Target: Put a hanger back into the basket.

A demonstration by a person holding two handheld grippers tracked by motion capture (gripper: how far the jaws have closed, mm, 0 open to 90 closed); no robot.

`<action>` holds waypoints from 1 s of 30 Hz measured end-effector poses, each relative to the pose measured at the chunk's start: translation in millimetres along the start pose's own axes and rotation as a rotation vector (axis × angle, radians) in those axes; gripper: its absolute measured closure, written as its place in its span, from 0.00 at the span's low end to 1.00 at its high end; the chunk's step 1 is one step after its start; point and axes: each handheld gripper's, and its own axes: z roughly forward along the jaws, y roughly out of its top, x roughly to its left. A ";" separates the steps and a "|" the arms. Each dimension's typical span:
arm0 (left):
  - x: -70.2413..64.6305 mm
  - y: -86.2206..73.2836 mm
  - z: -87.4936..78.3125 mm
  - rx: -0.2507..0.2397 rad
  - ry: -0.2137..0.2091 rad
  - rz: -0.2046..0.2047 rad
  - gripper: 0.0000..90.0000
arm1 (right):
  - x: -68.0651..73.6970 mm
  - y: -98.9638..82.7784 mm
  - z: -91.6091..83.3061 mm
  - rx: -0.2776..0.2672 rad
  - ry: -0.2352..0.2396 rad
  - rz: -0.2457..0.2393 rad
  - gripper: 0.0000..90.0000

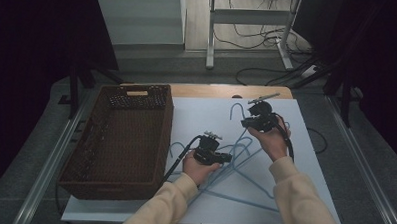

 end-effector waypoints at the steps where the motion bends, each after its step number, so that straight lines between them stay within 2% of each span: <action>1: -0.2 0.4 -1.5 -0.008 -0.001 -0.002 0.96 | -1.4 -0.7 -2.2 -0.023 0.017 0.005 0.70; 5: -0.3 2.2 -8.4 -0.038 -0.011 -0.009 0.96 | -6.2 -6.2 -15.1 -0.107 0.031 0.035 0.54; 8: -0.1 3.5 -12.8 -0.063 -0.030 -0.019 0.96 | -11.6 -15.9 -29.4 -0.172 0.035 0.074 0.47; 10: -0.5 4.7 -16.1 -0.081 -0.042 -0.028 0.97 | -16.3 -25.2 -40.1 -0.217 0.039 0.096 0.45; 14: -1.5 7.2 -23.2 -0.109 -0.070 -0.038 0.97 | -27.5 -46.9 -57.7 -0.263 0.053 0.138 0.44; 19: -2.4 9.3 -30.8 -0.130 -0.094 -0.048 0.97 | -37.0 -72.1 -68.0 -0.272 0.053 0.179 0.43; 21: -2.9 9.4 -32.7 -0.129 -0.095 -0.047 0.97 | -38.1 -76.7 -69.0 -0.279 0.053 0.179 0.43; 23: -6.3 10.4 -38.8 -0.143 -0.115 -0.050 0.97 | -40.8 -86.4 -71.0 -0.266 0.042 0.171 0.43; 30: -16.4 15.7 -54.0 -0.165 -0.123 -0.012 0.96 | -45.5 -101.9 -73.2 -0.256 0.031 0.181 0.43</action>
